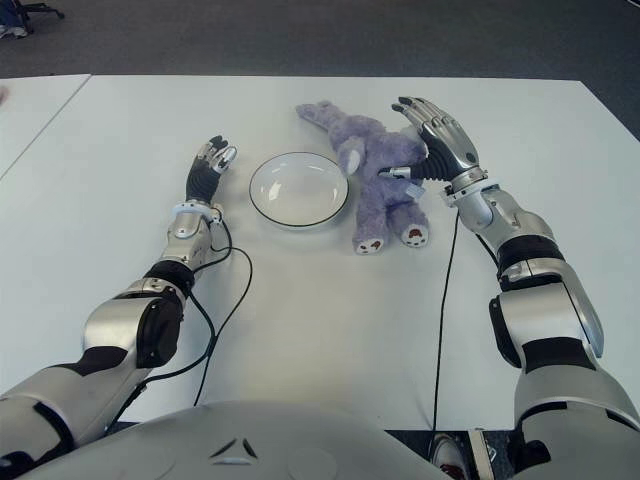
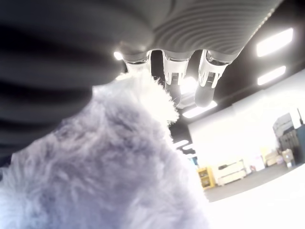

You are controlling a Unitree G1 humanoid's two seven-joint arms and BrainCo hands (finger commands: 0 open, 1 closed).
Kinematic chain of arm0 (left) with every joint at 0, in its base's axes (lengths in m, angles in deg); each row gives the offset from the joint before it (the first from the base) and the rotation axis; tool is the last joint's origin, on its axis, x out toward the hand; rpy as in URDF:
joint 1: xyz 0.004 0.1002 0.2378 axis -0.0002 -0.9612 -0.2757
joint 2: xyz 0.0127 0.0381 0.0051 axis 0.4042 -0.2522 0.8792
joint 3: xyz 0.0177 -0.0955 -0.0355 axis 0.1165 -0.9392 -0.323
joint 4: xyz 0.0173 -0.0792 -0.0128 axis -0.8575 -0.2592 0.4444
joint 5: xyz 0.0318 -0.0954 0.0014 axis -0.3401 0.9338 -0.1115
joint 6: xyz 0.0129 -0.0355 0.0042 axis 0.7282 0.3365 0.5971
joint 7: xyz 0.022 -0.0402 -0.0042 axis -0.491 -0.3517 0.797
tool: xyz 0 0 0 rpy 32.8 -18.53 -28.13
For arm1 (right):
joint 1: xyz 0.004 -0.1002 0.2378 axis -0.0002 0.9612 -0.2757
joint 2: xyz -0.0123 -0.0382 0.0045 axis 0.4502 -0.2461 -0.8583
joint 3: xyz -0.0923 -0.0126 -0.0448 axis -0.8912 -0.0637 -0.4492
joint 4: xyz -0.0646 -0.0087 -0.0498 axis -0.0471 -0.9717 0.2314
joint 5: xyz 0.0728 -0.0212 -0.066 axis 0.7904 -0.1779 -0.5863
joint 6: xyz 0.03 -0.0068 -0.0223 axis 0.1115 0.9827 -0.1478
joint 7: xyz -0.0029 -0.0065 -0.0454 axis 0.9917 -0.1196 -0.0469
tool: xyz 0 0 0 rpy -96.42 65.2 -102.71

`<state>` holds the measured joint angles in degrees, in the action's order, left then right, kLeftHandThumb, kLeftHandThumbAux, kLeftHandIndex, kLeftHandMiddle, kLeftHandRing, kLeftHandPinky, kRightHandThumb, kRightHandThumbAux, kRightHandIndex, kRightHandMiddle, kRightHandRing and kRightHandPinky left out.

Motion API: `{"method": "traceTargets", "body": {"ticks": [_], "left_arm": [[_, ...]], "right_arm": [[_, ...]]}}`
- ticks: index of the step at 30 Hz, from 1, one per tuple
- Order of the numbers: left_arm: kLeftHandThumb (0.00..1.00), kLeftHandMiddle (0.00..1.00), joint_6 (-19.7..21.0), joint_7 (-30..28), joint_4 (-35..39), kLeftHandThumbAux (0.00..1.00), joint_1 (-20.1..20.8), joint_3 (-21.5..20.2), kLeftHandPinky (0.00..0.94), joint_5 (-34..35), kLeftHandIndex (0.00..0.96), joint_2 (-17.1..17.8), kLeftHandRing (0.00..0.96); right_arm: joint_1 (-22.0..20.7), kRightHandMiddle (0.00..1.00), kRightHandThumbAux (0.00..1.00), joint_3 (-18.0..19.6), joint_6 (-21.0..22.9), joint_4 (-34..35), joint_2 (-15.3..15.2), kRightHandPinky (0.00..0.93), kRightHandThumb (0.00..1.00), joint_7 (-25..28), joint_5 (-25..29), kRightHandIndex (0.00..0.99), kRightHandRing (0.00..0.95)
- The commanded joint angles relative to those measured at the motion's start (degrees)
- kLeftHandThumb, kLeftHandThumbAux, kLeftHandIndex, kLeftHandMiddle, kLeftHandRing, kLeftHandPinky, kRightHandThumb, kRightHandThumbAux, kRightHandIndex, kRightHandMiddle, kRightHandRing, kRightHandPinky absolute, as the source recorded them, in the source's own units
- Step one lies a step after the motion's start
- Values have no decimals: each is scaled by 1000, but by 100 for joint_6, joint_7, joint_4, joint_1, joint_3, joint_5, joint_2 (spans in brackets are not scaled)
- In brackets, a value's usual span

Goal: Put the doll into the plate.

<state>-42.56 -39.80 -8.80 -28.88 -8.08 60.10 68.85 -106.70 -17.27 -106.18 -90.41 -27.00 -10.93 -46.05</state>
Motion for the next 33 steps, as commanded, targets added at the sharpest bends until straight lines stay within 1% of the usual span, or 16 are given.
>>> {"method": "traceTargets", "body": {"ticks": [1,5,11,12,14,22,24,28,31,33], "left_arm": [[0,123,634,93,-728,485,-1083,111,102,-102,132,-288,115],[0,123,653,123,-727,484,-1083,118,99,-104,133,-283,116],[0,133,616,101,-726,487,-1108,127,110,-90,140,-266,127],[0,135,613,90,-726,486,-1108,128,110,-83,141,-267,129],[0,138,632,57,-727,485,-1108,122,111,-61,141,-271,131],[0,155,665,25,-727,483,-1107,130,111,-25,141,-295,141],[0,153,650,10,-726,481,-1110,132,103,-18,133,-301,137],[0,147,591,5,-719,480,-1124,133,87,-9,123,-311,126],[0,146,576,15,-718,481,-1124,127,85,0,123,-315,124],[0,148,590,18,-718,485,-1112,113,87,17,125,-320,125]], "right_arm": [[125,0,486,-123,161,-157,45,0,52,-73,-65,46,0],[187,0,487,-139,167,-193,77,0,48,-143,-40,53,0],[353,0,517,-79,100,-234,185,0,53,-176,111,68,0],[380,0,531,-57,78,-239,212,44,58,-164,159,75,2],[438,0,550,13,46,-252,284,89,68,-126,300,84,13],[528,11,596,114,134,-220,364,163,89,-171,496,97,56],[557,27,605,200,179,-217,415,177,109,-176,606,106,75],[584,83,637,282,177,-219,474,267,173,-176,735,132,145],[572,121,649,301,179,-278,534,306,200,-59,833,154,186],[575,226,677,333,193,-364,726,387,278,145,972,204,288]]}}
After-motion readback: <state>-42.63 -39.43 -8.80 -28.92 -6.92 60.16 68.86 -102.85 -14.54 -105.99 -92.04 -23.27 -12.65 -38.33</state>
